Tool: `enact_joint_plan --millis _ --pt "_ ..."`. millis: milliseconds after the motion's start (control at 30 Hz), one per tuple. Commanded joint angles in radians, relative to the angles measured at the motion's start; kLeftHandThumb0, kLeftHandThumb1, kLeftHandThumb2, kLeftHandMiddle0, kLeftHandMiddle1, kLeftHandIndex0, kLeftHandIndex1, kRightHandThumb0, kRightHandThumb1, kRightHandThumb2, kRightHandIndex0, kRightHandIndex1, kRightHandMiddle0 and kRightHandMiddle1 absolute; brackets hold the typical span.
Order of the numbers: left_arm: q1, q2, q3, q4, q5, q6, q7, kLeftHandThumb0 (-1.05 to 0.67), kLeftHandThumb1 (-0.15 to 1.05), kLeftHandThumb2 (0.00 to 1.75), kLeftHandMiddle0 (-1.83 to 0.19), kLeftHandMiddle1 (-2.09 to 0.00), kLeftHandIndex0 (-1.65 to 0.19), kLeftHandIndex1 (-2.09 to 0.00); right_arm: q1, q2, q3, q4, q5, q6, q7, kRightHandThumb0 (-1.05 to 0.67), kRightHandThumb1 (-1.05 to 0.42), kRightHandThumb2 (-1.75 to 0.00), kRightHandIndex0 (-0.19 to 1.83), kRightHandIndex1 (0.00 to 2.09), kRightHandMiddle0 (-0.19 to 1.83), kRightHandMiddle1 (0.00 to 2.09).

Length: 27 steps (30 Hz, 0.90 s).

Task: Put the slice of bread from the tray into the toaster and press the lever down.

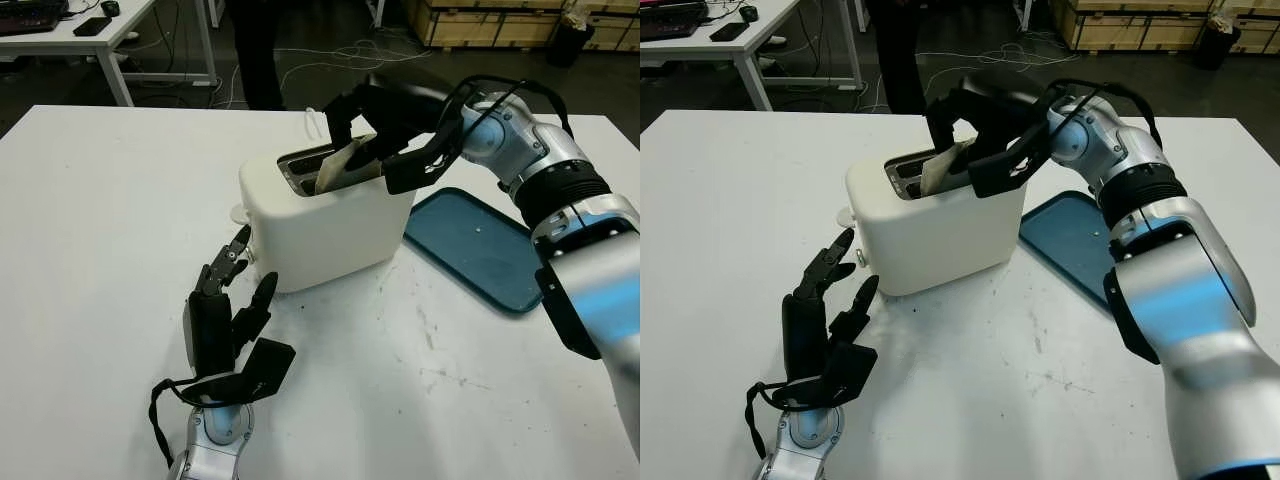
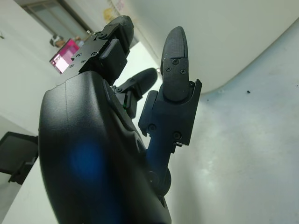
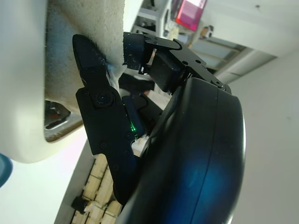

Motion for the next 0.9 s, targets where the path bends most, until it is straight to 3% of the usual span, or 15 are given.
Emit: enact_joint_plan --millis 0,267,333,467,600,667,767,867 --pt "0.012 -0.045 -0.006 -0.015 -0.006 0.011 0.001 -0.46 0.92 0.28 -0.30 -0.96 -0.53 0.00 -0.019 -0.006 0.018 0.002 -0.026 -0.024 0.002 -0.51 -0.89 0.00 1.10 1.75 0.90 1.74" --pt "0.019 -0.039 -0.009 -0.015 -0.001 0.002 0.005 -0.46 0.92 0.28 -0.30 -0.96 -0.53 0.00 -0.005 -0.005 0.037 0.008 -0.028 -0.023 0.043 -0.53 -0.92 -0.01 1.09 1.75 0.88 1.75" --pt "0.020 -0.039 -0.009 -0.016 0.001 0.001 0.006 -0.47 0.92 0.28 -0.30 -0.95 -0.53 0.00 0.000 -0.004 0.028 0.007 -0.012 -0.014 0.074 -0.55 -0.90 0.00 1.02 1.71 0.83 1.66" --pt "0.022 -0.039 -0.009 -0.021 0.000 0.007 0.003 -0.47 0.92 0.29 -0.30 -0.95 -0.53 0.00 0.003 -0.008 0.020 -0.008 0.003 0.002 0.144 -0.55 -0.87 0.00 0.86 1.23 0.84 1.04" --pt "0.023 -0.037 -0.007 -0.024 0.002 0.009 0.003 -0.48 0.92 0.28 -0.31 -0.95 -0.53 0.00 0.005 -0.012 0.014 -0.022 0.014 0.012 0.176 -0.56 -0.84 0.00 0.53 1.20 0.84 0.60" --pt "0.023 -0.034 -0.005 -0.024 0.001 0.007 0.002 -0.48 0.92 0.28 -0.31 -0.95 -0.53 0.00 0.000 -0.017 0.019 -0.033 0.008 0.018 0.183 -0.59 -0.84 0.00 0.39 1.04 0.83 0.33" --pt "0.023 -0.033 -0.001 -0.020 -0.010 -0.002 -0.001 -0.47 0.92 0.28 -0.30 -0.95 -0.53 -0.01 -0.013 -0.029 0.026 -0.058 -0.008 0.031 0.178 -0.65 -0.84 0.00 0.30 0.80 0.77 0.10" --pt "0.023 -0.033 0.000 -0.021 -0.010 0.002 -0.003 -0.47 0.92 0.28 -0.30 -0.95 -0.53 -0.01 -0.021 -0.042 0.014 -0.078 -0.003 0.031 0.165 -0.67 -0.84 0.00 0.21 0.72 0.70 0.03"
